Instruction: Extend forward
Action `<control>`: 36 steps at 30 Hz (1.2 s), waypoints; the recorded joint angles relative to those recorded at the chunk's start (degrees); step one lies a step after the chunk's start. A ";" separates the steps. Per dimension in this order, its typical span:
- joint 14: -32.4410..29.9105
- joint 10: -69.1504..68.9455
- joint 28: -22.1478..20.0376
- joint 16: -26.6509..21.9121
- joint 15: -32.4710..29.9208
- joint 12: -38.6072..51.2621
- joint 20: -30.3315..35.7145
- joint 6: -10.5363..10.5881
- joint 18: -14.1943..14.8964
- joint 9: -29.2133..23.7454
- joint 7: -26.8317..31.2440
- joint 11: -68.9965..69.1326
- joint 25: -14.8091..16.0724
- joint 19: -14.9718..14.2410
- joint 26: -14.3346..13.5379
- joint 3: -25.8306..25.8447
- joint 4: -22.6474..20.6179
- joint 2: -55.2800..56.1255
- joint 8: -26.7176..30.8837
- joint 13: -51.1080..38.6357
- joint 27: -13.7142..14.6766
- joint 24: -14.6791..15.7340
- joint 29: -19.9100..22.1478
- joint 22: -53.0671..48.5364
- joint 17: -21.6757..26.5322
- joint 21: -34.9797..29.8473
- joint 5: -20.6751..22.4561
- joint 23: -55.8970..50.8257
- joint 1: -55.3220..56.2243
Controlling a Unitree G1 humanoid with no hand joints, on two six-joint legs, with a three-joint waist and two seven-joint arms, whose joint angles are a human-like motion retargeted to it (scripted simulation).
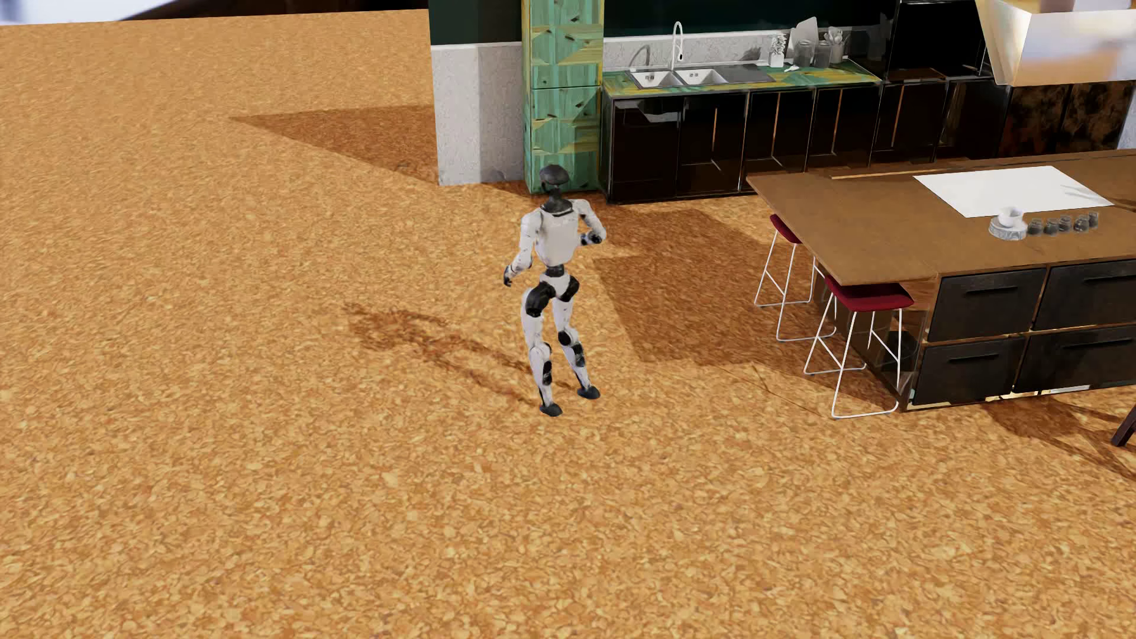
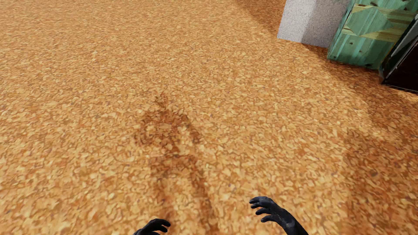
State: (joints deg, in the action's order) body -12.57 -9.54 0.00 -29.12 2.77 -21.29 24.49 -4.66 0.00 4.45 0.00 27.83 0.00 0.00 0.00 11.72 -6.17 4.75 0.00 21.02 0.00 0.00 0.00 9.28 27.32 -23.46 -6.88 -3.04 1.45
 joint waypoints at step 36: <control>7.73 -2.41 0.00 -10.31 -26.84 6.73 12.20 -12.99 0.00 -1.90 0.00 -6.84 0.00 0.00 0.00 -33.42 -1.08 -12.76 0.00 -93.33 0.00 0.00 0.00 55.68 27.52 -39.82 4.42 85.93 2.06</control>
State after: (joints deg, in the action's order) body -4.84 -11.94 0.00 -39.43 -24.07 -14.56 36.69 -17.65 0.00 2.55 0.00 20.99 0.00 0.00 0.00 -21.70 -7.25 -8.01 0.00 -72.32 0.00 0.00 0.00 64.96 54.85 -63.28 -2.45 82.89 3.51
